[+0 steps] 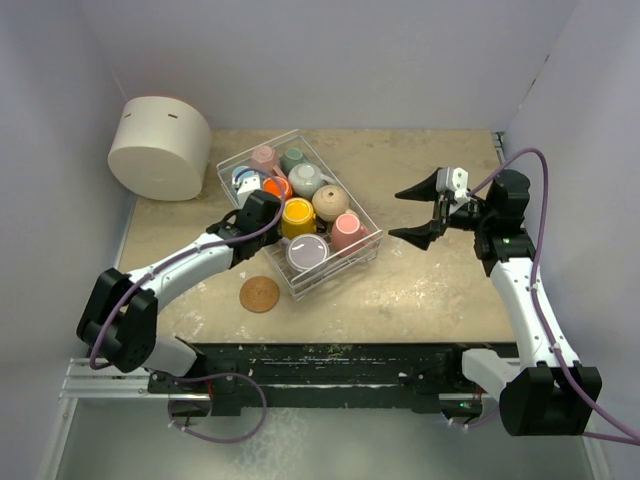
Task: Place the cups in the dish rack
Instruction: Turn the cup upside down in the dish rack.
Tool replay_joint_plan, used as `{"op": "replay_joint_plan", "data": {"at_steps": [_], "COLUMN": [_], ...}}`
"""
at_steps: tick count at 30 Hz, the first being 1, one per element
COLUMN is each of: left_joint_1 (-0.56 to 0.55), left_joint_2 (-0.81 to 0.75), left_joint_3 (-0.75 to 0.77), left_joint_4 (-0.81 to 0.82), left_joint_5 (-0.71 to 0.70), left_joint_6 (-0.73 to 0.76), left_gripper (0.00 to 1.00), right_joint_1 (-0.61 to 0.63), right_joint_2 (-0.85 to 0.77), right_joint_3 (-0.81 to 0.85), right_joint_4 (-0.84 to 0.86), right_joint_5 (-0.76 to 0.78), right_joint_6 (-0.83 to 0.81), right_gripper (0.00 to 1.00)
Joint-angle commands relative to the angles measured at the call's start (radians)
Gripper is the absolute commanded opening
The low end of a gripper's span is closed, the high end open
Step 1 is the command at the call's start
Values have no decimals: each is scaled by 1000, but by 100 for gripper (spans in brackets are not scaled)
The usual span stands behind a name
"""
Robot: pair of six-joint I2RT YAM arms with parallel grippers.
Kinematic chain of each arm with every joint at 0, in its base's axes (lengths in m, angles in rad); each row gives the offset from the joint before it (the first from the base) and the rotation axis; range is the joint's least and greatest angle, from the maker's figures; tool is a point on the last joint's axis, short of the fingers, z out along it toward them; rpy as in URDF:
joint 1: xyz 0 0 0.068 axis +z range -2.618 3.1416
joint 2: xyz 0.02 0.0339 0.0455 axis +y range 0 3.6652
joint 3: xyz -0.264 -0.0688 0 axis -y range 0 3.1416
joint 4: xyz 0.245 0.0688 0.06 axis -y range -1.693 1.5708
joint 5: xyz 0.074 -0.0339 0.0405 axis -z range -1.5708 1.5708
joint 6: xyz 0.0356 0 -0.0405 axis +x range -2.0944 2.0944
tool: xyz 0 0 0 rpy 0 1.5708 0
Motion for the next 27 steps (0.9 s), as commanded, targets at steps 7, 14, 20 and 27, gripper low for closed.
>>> {"op": "replay_joint_plan", "data": {"at_steps": [7, 14, 20, 27], "left_joint_1": [5, 5, 5, 5], "left_joint_2": [62, 62, 45, -19], "left_joint_3": [56, 58, 64, 67], "left_joint_4": [43, 40, 31, 15], "left_joint_5": [-25, -20, -16, -2], "left_joint_6": [50, 57, 63, 64], "left_gripper": [13, 26, 32, 35], "right_joint_1": [-6, -5, -5, -5], "right_joint_2": [-2, -2, -2, -3], "right_joint_3": [22, 22, 23, 23], "right_joint_4": [28, 27, 27, 27], "right_joint_5": [3, 4, 2, 2], "right_joint_6": [4, 3, 3, 4], "right_gripper": [82, 82, 82, 82]}}
